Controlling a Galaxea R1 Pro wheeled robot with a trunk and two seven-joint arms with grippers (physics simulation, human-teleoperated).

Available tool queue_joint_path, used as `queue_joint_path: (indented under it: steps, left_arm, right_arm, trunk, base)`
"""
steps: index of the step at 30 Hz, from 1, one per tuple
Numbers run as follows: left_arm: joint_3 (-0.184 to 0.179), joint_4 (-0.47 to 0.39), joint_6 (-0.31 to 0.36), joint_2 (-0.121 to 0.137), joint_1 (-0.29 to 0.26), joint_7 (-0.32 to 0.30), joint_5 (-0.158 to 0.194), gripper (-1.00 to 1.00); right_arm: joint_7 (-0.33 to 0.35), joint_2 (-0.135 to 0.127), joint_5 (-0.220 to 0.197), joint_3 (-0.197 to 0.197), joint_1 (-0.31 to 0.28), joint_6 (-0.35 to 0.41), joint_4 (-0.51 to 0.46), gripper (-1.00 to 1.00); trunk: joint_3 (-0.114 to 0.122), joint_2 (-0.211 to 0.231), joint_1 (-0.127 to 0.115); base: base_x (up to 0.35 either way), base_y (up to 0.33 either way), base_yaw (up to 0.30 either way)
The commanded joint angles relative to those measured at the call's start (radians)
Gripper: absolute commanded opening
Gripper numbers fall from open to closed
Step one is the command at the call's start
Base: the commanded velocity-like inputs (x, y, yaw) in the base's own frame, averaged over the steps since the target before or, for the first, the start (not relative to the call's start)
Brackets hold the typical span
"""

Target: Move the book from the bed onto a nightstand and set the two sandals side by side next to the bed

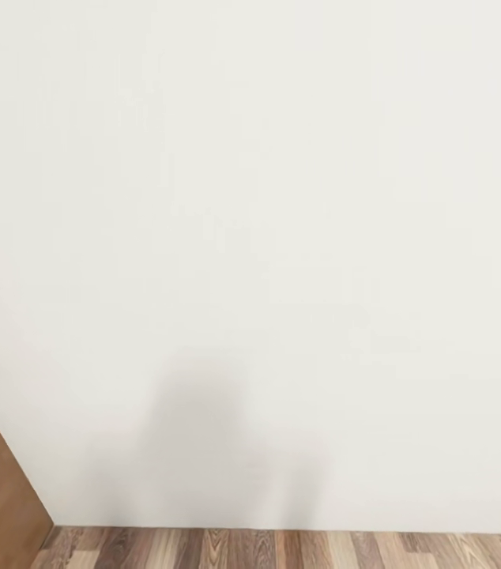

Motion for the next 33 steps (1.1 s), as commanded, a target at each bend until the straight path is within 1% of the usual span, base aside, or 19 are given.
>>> queue_joint_path:
  steps: [1, 8, 12, 28, 33]
  left_arm:
    - [-0.001, 0.001, -0.003, 0.000, -0.001, 0.000, -0.001, 1.00]
    - [-0.001, 0.001, -0.004, 0.000, -0.001, 0.000, -0.001, 1.00]
    - [-0.001, 0.001, -0.004, 0.000, -0.001, 0.000, -0.001, 1.00]
    - [-0.001, 0.001, -0.004, 0.000, -0.001, -0.001, -0.001, 1.00]
    - [0.000, 0.001, -0.003, 0.001, -0.001, -0.001, -0.001, 1.00]
  right_arm:
    - [0.001, 0.000, -0.001, -0.004, 0.000, 0.000, 0.000, 1.00]
    - [0.000, 0.003, -0.001, -0.004, 0.000, 0.001, -0.001, 1.00]
    - [0.000, 0.004, -0.001, -0.004, 0.000, 0.000, -0.001, 1.00]
    - [0.000, 0.005, -0.001, -0.004, 0.000, 0.000, -0.001, 1.00]
    - [0.000, 0.004, -0.001, -0.004, 0.000, 0.000, -0.001, 1.00]
  trunk:
    - [-0.001, 0.000, 0.000]
    - [-0.001, 0.000, 0.000]
    - [-0.001, 0.000, 0.000]
    - [-0.001, 0.000, 0.000]
    - [-0.001, 0.000, 0.000]
  base:
    - [0.239, 0.083, -0.132]
    - [0.222, 0.090, -0.185]
    - [0.115, 0.044, -0.243]
    - [0.023, 0.010, -0.275]
    - [0.012, 0.083, -0.283]
